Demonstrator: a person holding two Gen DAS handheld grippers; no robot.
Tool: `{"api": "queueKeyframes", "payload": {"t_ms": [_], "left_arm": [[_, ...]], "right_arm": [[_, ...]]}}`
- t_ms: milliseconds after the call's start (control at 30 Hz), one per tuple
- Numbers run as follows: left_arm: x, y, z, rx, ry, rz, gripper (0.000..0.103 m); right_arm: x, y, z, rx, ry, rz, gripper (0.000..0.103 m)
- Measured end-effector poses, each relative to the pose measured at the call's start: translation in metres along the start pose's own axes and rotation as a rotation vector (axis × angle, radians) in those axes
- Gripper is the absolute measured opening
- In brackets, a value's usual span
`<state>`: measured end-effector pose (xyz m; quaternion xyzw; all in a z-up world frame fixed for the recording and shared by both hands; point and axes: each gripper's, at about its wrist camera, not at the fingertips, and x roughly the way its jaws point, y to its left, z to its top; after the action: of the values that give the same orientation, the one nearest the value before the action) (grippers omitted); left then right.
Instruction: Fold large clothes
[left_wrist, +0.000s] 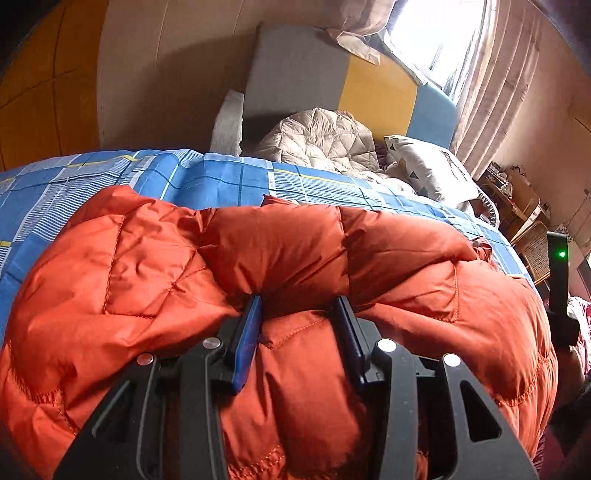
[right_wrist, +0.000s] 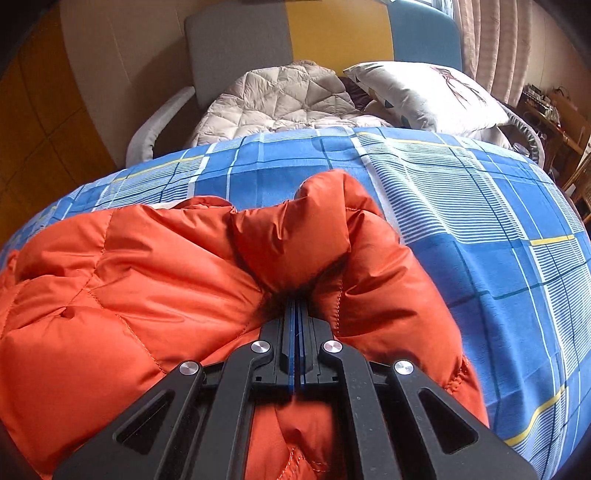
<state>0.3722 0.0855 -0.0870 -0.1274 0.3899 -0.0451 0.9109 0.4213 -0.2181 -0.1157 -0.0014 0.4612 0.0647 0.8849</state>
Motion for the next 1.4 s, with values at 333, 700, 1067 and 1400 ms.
{"api": "queueKeyframes", "payload": {"t_ms": [333, 700, 1067, 1400], "left_arm": [[-0.03, 0.001, -0.003, -0.003, -0.017, 0.032, 0.048], [-0.083, 0.019, -0.018, 0.012, -0.087, 0.1, 0.052], [-0.109, 0.049, -0.043, -0.034, -0.106, 0.143, 0.054], [-0.089, 0.065, -0.059, -0.061, -0.078, 0.126, 0.054]], "right_arm": [[-0.021, 0.007, 0.007, -0.002, 0.007, -0.056, 0.011], [-0.093, 0.065, -0.004, -0.026, -0.14, 0.081, 0.074], [-0.101, 0.153, -0.04, -0.163, -0.134, 0.165, 0.075], [-0.065, 0.164, -0.054, -0.174, -0.067, 0.103, 0.081]]}}
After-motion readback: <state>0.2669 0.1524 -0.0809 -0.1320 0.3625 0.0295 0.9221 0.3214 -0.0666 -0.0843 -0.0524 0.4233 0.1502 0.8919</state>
